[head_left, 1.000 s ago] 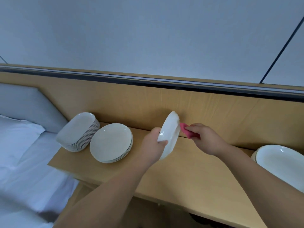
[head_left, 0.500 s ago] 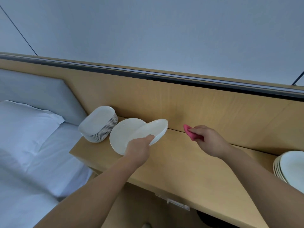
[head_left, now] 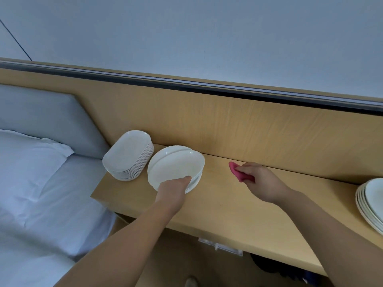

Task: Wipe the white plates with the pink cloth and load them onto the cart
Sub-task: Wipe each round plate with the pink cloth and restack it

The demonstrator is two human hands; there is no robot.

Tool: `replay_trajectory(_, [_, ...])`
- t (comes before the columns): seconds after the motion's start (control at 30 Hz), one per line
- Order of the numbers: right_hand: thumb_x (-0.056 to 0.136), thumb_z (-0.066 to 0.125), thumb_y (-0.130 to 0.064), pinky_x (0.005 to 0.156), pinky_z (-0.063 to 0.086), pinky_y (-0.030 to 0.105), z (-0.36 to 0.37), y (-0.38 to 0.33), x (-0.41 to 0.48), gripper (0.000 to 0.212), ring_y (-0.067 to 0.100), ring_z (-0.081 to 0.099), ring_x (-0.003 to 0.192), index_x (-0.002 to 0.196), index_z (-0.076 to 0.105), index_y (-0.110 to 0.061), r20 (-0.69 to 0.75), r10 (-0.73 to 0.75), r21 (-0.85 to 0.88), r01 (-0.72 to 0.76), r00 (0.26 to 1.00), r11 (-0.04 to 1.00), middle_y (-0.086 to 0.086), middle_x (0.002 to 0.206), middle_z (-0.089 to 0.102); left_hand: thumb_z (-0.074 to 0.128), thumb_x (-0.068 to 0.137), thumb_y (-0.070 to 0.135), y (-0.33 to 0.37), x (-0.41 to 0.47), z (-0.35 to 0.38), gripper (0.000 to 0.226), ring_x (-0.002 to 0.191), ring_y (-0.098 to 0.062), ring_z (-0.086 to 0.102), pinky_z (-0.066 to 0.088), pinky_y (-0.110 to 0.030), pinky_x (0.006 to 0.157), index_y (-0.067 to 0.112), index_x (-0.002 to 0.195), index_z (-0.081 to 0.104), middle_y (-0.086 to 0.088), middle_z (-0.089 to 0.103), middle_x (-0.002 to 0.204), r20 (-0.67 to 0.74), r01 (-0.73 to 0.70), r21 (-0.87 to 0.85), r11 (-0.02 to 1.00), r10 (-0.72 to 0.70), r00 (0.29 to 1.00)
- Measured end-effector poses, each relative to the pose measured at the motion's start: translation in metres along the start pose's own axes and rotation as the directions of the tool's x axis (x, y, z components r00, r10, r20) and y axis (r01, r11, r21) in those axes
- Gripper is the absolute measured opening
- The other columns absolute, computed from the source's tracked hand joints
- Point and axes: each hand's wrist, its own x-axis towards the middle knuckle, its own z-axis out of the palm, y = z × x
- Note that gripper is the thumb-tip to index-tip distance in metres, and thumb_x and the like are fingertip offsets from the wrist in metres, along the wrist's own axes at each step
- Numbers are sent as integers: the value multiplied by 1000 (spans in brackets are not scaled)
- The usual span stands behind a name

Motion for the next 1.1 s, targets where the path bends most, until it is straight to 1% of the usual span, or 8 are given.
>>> replay_trajectory(0.13, [87,52,4,74,41,15,15,-8,2,25,12,54,89,98,67,-13,10,28,-11,-28,1000,1000,-5,96,59,38,97,9,-13,9,16,45,106,-24,56,46,-33,83,28,137,40,-2,59,121,52,-66,44,997,64,997])
replay_trajectory(0.33, [88,52,3,83,44,25,28,-13,0,29,14,55,95,110,67,-9,22,78,-39,-77,997,996,-2,107,60,34,102,15,-24,15,35,33,112,-31,56,47,-40,95,16,131,49,-9,59,125,130,-103,22,994,100,987])
replay_trajectory(0.47, [89,52,2,83,42,23,32,-12,0,33,16,55,99,116,66,-12,29,104,-37,-103,994,994,-3,111,59,38,100,12,-26,18,36,32,108,-24,59,53,-37,89,19,130,48,-3,59,121,105,-106,52,993,100,989])
replay_trajectory(0.57, [89,54,1,85,43,25,33,-9,0,33,17,55,100,116,67,-14,32,115,-37,-113,993,993,-4,111,58,40,100,10,-25,22,33,31,108,-27,59,52,-39,89,15,128,50,-5,59,120,149,-86,47,995,78,986])
replay_trajectory(0.73, [90,54,1,87,43,25,30,1,-5,36,16,54,102,118,66,-16,36,123,-24,-122,992,992,-6,112,56,45,98,14,-21,25,33,29,102,-22,64,57,-38,83,19,126,53,-1,64,113,138,-107,129,986,89,986])
replay_trajectory(0.87, [88,52,4,81,41,20,18,12,-15,33,16,55,99,112,67,-13,21,127,-8,-127,992,992,-4,107,58,41,101,29,0,31,27,27,99,-16,61,54,-34,84,20,122,55,3,62,112,32,-103,46,994,102,994])
replay_trajectory(1.0, [88,51,4,74,36,8,-3,32,-32,30,13,54,93,107,67,-12,-25,157,2,-157,987,988,-4,103,57,39,101,31,48,45,17,25,100,-21,56,45,-32,72,15,112,53,1,58,109,-5,-221,-16,975,221,975])
replay_trajectory(1.1, [89,50,3,72,35,6,-25,53,-52,29,11,53,91,106,68,-12,-70,206,4,-207,976,978,-4,101,57,40,100,29,93,59,13,26,102,-23,56,41,-31,70,12,112,55,-1,58,110,-24,-295,-50,954,294,955])
